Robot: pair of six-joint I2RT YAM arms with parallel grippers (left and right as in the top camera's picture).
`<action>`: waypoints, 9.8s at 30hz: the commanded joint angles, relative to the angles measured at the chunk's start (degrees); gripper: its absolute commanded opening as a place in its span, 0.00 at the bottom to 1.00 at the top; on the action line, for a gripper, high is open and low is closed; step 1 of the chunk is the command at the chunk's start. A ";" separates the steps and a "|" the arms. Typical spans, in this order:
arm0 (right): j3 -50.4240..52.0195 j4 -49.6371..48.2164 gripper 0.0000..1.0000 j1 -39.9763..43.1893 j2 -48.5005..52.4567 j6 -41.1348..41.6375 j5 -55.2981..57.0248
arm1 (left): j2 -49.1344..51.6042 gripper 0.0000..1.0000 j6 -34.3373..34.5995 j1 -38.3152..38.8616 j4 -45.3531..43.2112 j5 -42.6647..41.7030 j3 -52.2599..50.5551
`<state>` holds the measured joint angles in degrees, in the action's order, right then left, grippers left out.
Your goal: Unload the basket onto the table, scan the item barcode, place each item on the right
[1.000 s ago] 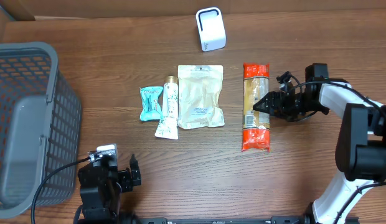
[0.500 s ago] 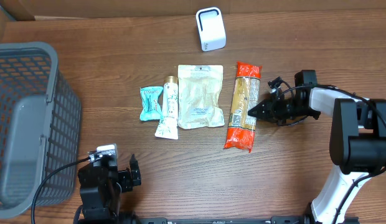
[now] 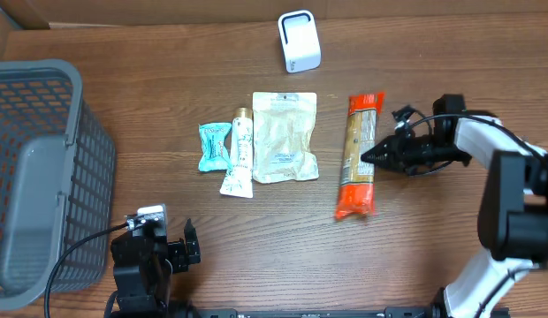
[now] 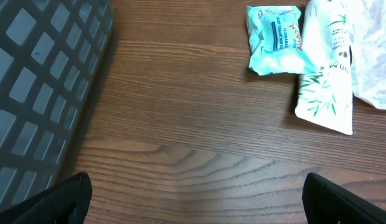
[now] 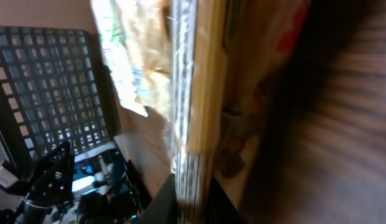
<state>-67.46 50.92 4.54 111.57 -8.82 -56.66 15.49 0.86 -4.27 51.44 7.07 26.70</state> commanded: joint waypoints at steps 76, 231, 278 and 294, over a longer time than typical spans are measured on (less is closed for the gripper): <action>15.58 -21.40 0.17 0.09 -4.76 13.07 13.49 | -0.24 1.00 -1.09 -0.31 -0.22 -0.55 -0.09; -30.88 -79.65 0.04 -28.81 17.27 -55.12 60.41 | -0.24 1.00 -1.09 -0.31 -0.22 -0.55 -0.09; -29.99 -15.76 0.04 0.37 -25.94 37.53 23.08 | -0.24 1.00 -1.09 -0.31 -0.22 -0.55 -0.09; -0.46 -30.69 0.04 11.65 -21.53 60.81 40.17 | -0.24 0.99 -1.09 -0.31 -0.20 -0.55 -0.09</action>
<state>-69.10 24.45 14.39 92.53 46.11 -19.88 15.49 0.84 -4.27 51.44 7.05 26.70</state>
